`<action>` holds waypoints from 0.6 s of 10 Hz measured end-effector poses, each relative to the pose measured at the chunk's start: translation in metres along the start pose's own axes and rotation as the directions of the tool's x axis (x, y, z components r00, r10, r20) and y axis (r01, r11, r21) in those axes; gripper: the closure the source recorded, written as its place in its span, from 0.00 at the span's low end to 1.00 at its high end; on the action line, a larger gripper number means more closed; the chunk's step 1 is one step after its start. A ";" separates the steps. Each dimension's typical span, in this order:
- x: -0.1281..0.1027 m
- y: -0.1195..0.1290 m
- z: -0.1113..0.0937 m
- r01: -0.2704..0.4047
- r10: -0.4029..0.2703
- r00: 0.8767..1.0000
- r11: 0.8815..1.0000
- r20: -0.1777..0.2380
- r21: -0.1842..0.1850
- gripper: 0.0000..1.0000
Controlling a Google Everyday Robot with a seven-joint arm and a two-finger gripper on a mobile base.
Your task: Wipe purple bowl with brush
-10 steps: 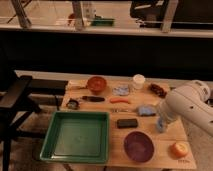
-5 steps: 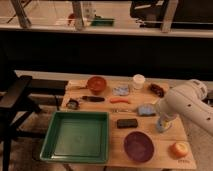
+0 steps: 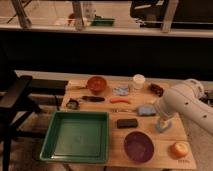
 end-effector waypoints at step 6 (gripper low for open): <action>-0.009 -0.041 0.018 -0.018 0.017 0.999 0.999 0.028 0.027 0.20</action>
